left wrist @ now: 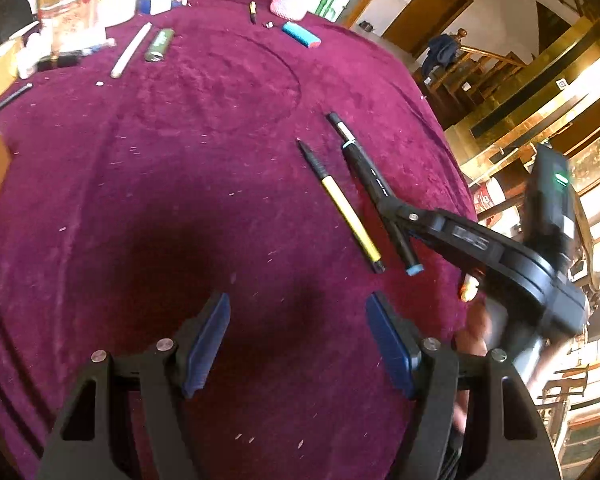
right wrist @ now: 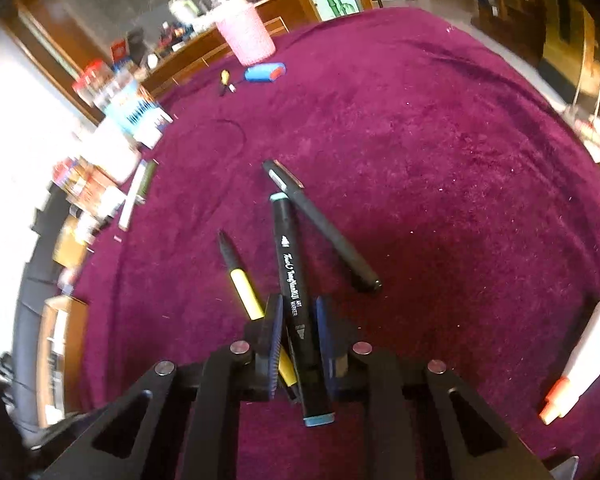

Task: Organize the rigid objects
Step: 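Grasp the black marker with the right gripper while the left gripper grasps the yellow pencil, then lower the yellow pencil into the tray with the left gripper while the right gripper releases the black marker there, then move both open grippers back over the table, then grasp the white glue bottle with the right gripper while the left gripper grasps the black pen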

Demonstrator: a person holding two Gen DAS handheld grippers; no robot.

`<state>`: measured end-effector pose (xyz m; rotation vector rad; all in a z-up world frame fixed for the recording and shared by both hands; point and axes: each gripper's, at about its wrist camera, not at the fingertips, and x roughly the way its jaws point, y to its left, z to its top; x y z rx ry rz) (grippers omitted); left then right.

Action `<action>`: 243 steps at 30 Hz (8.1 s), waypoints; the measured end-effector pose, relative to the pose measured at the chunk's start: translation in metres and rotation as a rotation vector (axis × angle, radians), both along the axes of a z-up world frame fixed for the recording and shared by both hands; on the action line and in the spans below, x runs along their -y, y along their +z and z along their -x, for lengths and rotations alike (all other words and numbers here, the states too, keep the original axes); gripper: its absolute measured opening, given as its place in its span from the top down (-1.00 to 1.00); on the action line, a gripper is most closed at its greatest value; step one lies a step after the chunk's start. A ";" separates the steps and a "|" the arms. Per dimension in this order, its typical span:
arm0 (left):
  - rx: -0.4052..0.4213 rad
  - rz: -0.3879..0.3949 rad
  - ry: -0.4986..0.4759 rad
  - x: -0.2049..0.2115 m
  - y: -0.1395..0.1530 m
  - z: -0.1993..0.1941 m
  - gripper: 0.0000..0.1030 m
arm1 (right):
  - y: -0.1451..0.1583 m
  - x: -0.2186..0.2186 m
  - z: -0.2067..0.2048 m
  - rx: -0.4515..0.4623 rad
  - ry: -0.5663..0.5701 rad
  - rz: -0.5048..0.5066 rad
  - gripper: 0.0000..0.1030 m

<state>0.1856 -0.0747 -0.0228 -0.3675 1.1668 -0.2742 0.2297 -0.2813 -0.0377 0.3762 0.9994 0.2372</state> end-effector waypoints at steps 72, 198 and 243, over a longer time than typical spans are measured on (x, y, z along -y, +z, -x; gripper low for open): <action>0.031 -0.083 0.012 -0.051 -0.022 0.048 0.85 | -0.005 -0.086 0.015 0.043 0.280 0.182 0.68; 0.128 -0.001 0.030 -0.032 0.038 0.044 -0.22 | 0.023 0.121 0.058 -0.029 -0.491 0.077 -0.01; -0.082 -0.264 0.094 0.148 -0.025 -0.153 0.69 | 0.015 0.097 0.037 0.039 -0.565 -0.046 0.44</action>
